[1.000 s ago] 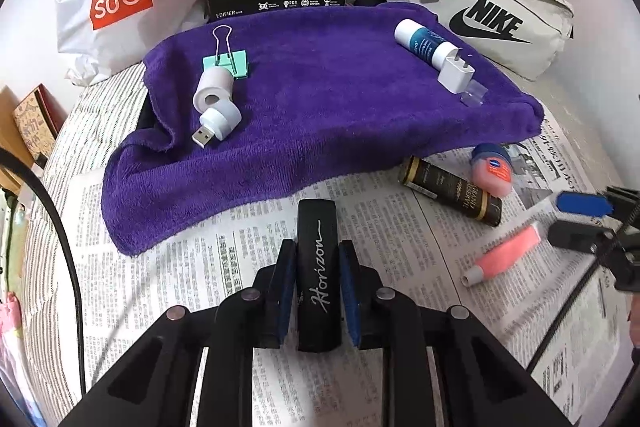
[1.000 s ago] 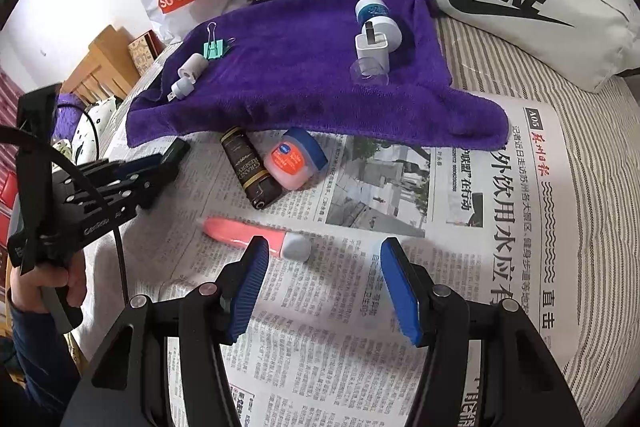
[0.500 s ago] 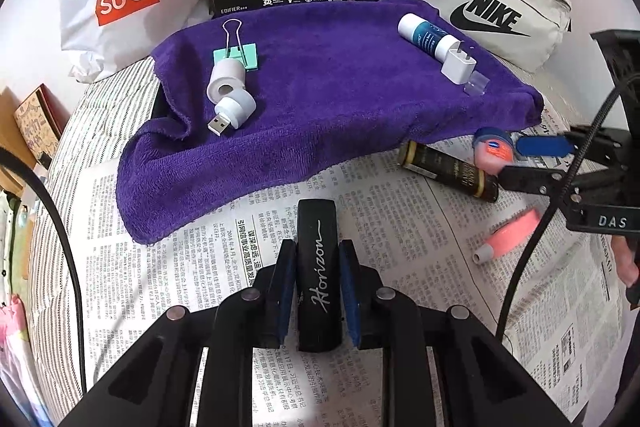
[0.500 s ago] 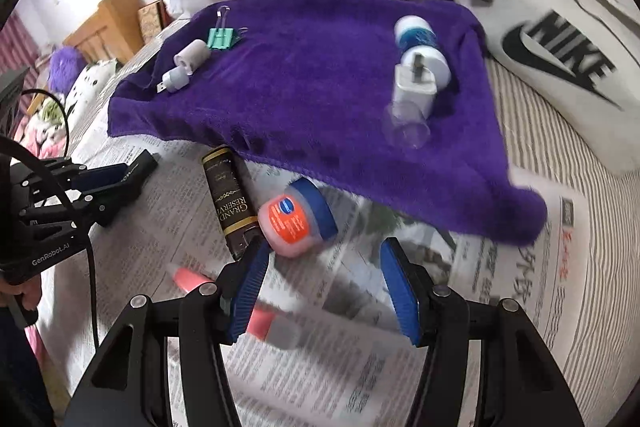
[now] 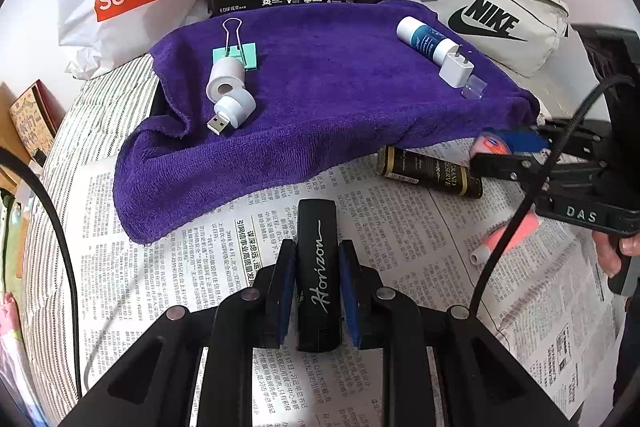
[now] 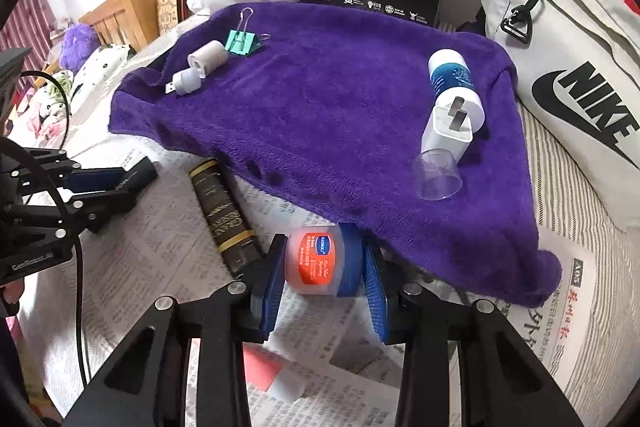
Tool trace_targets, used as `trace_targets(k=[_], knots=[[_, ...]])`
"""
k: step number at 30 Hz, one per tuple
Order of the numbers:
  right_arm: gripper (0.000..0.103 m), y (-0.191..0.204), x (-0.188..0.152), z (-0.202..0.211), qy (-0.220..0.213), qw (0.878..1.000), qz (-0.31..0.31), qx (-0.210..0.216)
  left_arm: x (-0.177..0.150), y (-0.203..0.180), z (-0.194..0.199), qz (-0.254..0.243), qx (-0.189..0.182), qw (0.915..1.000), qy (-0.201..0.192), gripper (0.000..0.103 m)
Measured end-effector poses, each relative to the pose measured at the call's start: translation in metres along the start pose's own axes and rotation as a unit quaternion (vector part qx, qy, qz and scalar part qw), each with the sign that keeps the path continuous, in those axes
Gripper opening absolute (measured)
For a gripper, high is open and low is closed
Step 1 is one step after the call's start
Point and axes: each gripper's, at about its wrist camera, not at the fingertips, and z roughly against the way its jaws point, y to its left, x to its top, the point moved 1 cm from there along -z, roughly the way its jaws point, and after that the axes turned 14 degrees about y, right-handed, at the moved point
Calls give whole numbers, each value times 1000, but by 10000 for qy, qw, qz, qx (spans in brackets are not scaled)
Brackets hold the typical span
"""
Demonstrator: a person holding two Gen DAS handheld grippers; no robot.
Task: Organize rigid objects
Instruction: 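Close the right gripper on the Vaseline jar while the left gripper holds the Horizon case, then carry the Vaseline jar onto the towel and open the right gripper while the left gripper carries the Horizon case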
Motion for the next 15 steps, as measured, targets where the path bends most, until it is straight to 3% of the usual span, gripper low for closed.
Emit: trace_targets(k=[8, 15], knots=[[37, -25, -39, 26, 120, 9981, -550, -240, -7, 14, 5, 148, 115, 9998, -16, 21], [37, -28, -53, 17, 297, 9964, -731, -307, -7, 11, 3, 48, 218, 9998, 0, 21]])
